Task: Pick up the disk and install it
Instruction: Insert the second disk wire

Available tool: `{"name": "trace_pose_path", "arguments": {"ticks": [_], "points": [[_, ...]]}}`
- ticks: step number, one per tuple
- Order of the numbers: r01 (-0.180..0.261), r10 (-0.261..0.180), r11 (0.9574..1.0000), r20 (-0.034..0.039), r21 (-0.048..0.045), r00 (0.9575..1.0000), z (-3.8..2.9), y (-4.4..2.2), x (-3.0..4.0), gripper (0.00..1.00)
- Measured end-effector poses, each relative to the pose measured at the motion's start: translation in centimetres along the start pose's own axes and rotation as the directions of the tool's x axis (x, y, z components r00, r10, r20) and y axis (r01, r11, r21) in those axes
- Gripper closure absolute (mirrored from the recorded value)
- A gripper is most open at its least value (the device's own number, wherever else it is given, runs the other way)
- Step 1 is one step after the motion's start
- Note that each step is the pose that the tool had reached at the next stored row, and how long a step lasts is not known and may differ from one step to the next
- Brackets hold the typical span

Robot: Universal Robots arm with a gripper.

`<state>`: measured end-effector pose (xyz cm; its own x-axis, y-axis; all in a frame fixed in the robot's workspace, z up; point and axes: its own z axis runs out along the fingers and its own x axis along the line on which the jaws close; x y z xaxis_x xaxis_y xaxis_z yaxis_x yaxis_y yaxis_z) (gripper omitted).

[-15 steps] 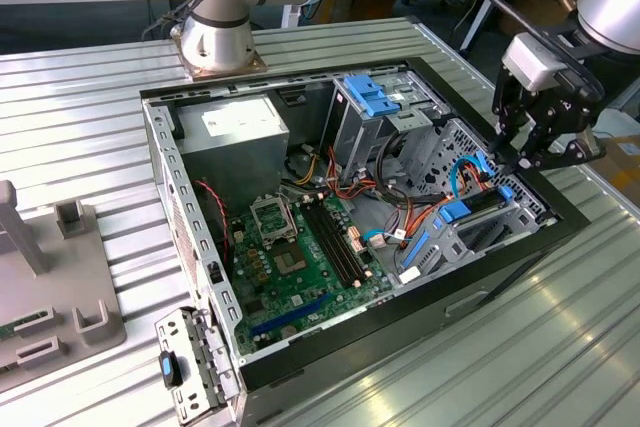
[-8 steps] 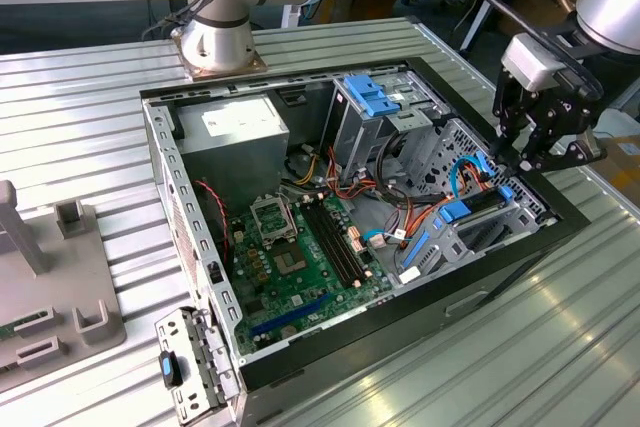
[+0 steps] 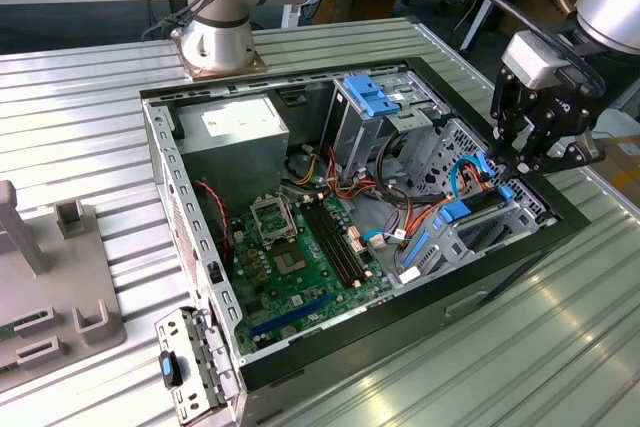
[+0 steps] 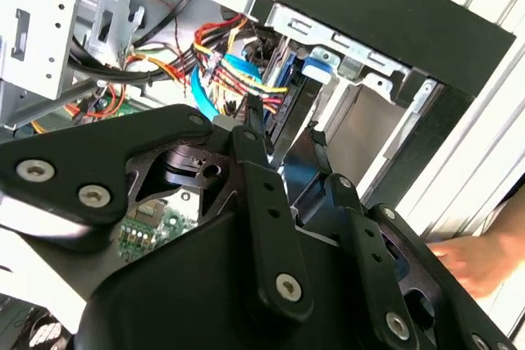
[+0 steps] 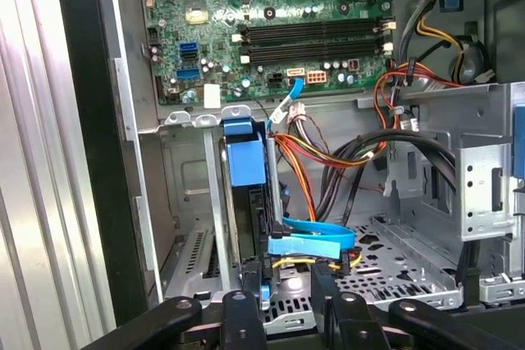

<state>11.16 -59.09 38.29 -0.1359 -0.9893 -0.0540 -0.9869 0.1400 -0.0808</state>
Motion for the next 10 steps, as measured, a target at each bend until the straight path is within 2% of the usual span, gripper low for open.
{"name": "trace_pose_path", "arguments": {"ticks": [1,4,8,10], "points": [[0.0,0.0,0.9999,-0.0024,-0.0109,1.0,0.0,0.0,0.0,0.62],[-0.001,0.001,0.9996,-0.0068,-0.0272,1.0,0.0,0.0,0.0,0.62],[-0.001,0.001,0.9993,-0.0082,-0.0361,1.0,0.0,0.0,0.0,0.62],[-0.001,0.001,0.9993,-0.0082,-0.0369,1.0,0.04,0.1,0.08,0.62]]}}
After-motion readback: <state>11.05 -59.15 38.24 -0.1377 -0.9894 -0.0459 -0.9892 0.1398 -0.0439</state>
